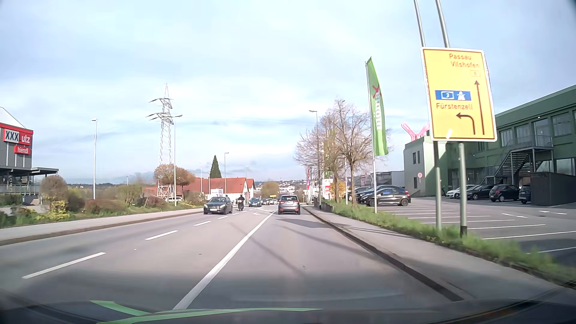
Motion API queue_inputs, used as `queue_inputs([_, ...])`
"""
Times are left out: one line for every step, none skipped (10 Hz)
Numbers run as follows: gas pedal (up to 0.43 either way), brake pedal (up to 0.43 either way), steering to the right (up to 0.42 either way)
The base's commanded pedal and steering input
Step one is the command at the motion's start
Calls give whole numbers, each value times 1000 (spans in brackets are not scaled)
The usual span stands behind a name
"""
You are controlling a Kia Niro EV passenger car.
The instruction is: Follow the waypoints while adhering to traffic rules and regulations
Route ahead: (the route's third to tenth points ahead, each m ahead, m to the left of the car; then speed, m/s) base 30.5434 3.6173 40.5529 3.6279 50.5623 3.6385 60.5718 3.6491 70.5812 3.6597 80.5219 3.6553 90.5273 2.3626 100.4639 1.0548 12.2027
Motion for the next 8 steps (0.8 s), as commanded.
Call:
queue_inputs([98,0,2])
queue_inputs([98,0,2])
queue_inputs([98,0,2])
queue_inputs([98,0,2])
queue_inputs([98,0,2])
queue_inputs([87,0,2])
queue_inputs([87,0,1])
queue_inputs([79,0,1])
